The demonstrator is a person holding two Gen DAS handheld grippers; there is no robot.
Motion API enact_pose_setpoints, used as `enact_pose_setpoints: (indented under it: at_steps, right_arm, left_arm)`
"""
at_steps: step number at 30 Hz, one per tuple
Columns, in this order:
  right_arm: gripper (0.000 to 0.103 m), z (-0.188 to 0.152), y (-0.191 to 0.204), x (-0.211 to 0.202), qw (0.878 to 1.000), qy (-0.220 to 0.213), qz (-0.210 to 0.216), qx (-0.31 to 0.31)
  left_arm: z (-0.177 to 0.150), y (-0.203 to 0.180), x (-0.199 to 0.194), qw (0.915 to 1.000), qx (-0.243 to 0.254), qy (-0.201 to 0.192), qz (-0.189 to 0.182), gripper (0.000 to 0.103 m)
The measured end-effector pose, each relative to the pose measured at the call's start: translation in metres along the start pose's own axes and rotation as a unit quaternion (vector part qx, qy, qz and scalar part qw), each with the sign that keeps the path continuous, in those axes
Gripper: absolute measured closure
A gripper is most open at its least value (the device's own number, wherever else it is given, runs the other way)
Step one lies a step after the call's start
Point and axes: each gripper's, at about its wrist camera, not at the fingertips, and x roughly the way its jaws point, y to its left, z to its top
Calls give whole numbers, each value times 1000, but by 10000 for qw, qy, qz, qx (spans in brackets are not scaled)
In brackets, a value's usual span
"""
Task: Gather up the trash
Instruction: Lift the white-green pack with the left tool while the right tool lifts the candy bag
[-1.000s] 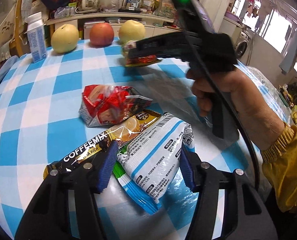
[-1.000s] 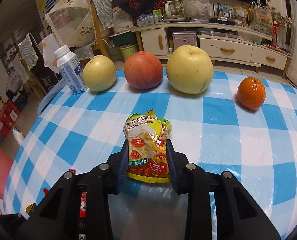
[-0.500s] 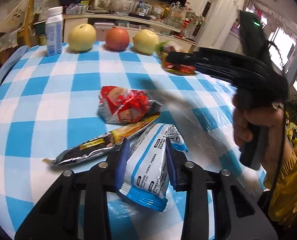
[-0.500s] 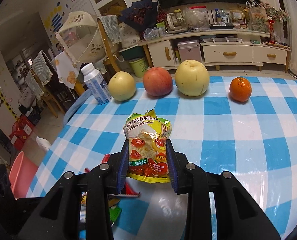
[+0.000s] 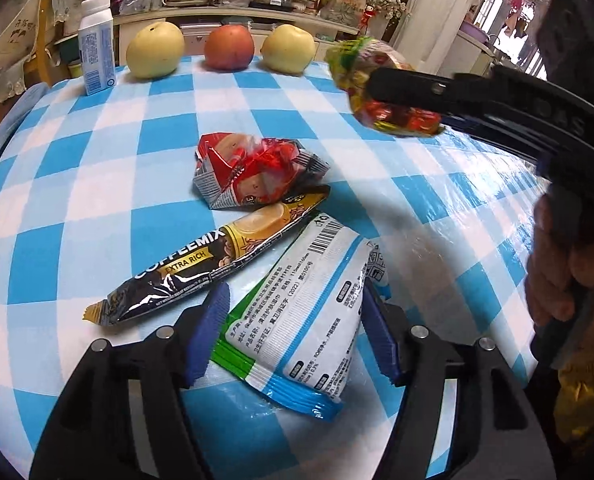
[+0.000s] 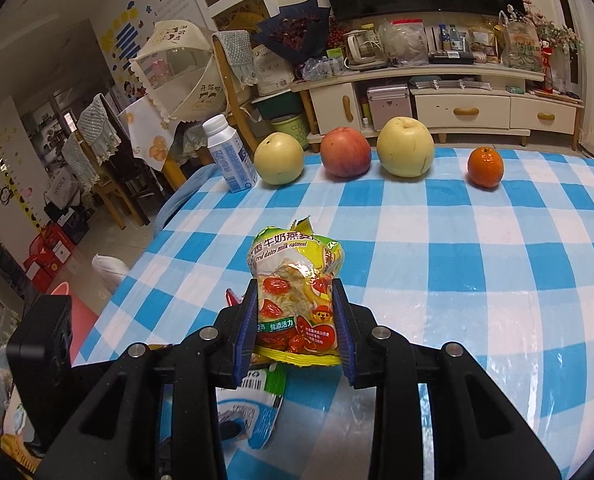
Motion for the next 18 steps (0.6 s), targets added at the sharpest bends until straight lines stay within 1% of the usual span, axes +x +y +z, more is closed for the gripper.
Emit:
enact_pose_setpoints:
  at_steps: [1,5,9,11,14,18]
  right_arm:
    - [67,-2,1,-4,10000,-18,-6,15]
    - [67,-12,0,-23,9998,-134,-8,147]
    - [67,-20,0,-39,9993,-219,2,309]
    - [67,-23,-1,-44,9991,-242,-13,342]
    - [67,-28,0,-49,9987,-247,3,435]
    - [67,-34,3,-52,9985,-198,57,502]
  left_arm:
    - [0,-2,0,10000,50,0,52,38]
    - [-2,-8,1,9997,154,-56,195,51]
    - [-3,-16,0,9992,188,-147,330,58]
    - [-4,-14,-2,9993,75,-192,304,60]
    - [-3,-8,-6,9994,-208,-236,149,63]
    - [-3,2,-16,9982,-459,-375,86,64]
